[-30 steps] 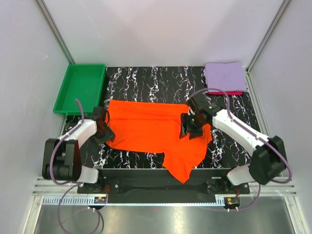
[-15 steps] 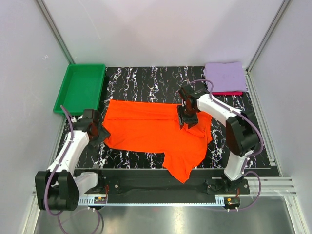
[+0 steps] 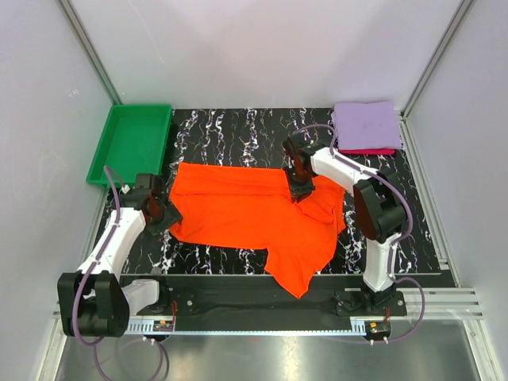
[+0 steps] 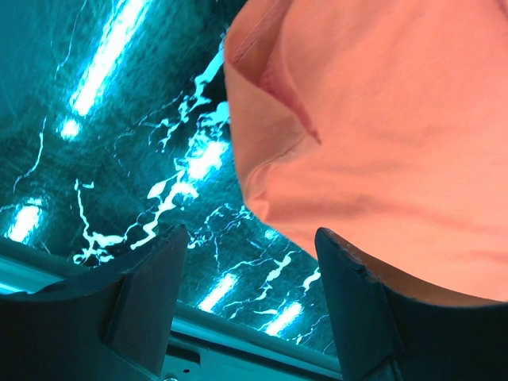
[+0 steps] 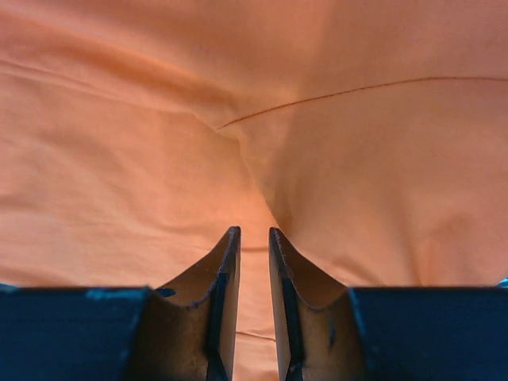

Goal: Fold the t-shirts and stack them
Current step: Fold the tshirt

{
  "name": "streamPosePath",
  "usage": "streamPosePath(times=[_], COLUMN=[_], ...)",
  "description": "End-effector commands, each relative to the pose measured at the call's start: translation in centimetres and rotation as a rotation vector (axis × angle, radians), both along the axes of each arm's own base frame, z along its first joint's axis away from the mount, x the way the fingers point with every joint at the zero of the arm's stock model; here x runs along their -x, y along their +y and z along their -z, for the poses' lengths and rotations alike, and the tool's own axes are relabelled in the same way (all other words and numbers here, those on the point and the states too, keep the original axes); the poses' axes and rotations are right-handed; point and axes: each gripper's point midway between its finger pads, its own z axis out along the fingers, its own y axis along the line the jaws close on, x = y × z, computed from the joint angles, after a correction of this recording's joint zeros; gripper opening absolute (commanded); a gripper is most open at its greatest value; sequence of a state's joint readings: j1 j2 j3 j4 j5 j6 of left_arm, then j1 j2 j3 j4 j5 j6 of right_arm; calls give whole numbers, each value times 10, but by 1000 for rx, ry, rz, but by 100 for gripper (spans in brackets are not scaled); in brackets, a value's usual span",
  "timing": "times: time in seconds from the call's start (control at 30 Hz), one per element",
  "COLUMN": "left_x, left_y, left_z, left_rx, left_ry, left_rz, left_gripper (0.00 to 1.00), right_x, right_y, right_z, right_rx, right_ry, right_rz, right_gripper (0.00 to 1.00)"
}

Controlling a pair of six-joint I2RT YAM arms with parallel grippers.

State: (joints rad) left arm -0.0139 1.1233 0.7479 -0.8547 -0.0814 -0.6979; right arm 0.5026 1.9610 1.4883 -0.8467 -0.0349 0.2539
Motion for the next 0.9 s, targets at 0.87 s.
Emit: streamPosePath(times=[0.87], left_x=[-31], left_y=[-4], left_z=[-17], left_rx=[3], left_ry=[-54], left_rz=[101], left_gripper=[71], right_x=[-74], right_y=[-59], right_z=[12], right_rx=[85], right_ry=[-59], right_rz=[136], right_gripper=[40])
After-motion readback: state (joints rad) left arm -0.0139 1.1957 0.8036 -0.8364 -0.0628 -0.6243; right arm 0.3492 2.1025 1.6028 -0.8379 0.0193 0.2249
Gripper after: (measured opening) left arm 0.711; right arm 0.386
